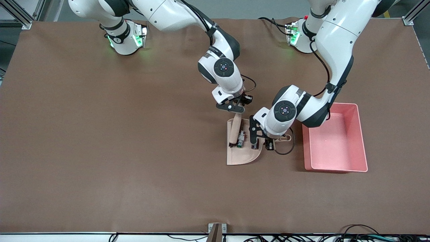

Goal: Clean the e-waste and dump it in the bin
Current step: 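Sweep the switch and capacitor into the dustpan with the brush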

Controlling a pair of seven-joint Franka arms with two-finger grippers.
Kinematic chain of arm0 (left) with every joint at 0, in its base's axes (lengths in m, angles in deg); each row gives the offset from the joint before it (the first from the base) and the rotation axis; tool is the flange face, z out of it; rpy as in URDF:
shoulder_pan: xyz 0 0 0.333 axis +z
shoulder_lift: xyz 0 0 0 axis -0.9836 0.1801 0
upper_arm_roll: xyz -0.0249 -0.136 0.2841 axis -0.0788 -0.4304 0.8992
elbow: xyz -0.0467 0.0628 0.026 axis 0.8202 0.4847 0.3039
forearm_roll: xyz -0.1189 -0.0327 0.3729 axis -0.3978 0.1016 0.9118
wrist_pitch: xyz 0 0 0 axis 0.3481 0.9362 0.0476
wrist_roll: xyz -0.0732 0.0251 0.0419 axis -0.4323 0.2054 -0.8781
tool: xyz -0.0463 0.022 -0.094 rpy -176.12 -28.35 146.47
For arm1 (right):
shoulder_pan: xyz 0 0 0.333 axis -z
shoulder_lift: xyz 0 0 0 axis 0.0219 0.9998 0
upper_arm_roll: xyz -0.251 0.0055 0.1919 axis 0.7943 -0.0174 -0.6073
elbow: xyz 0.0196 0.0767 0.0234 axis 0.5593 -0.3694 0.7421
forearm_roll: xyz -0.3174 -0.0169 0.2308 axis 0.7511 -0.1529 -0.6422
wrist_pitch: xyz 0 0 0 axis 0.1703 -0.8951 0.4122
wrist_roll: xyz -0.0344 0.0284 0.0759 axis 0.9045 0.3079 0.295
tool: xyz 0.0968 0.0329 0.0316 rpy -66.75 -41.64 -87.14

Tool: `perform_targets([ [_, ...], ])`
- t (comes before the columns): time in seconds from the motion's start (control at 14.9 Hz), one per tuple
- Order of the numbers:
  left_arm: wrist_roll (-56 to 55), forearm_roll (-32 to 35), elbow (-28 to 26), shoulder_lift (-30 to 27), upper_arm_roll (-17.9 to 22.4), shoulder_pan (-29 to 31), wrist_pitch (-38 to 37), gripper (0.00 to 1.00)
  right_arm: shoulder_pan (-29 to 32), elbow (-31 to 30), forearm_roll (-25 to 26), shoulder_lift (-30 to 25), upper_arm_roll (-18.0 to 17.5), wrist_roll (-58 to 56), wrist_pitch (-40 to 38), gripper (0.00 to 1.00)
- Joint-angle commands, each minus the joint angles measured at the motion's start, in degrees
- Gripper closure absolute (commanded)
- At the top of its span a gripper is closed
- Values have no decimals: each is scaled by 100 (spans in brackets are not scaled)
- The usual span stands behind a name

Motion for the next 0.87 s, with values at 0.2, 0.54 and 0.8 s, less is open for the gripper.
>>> perform_targets([
  [0.2, 276, 81, 127, 109, -50, 83, -38, 100, 322, -52, -110, -547, -7, -143, -1109, 100],
  [0.54, 364, 55, 118, 215, -190, 109, 356, 100, 946, -674, -128, -1812, -7, -732, -2008, 100],
  [0.8, 575, -383, 110, 250, -296, 101, 743, 100, 1535, -1675, 56, -2744, 54, -986, -2088, 100],
])
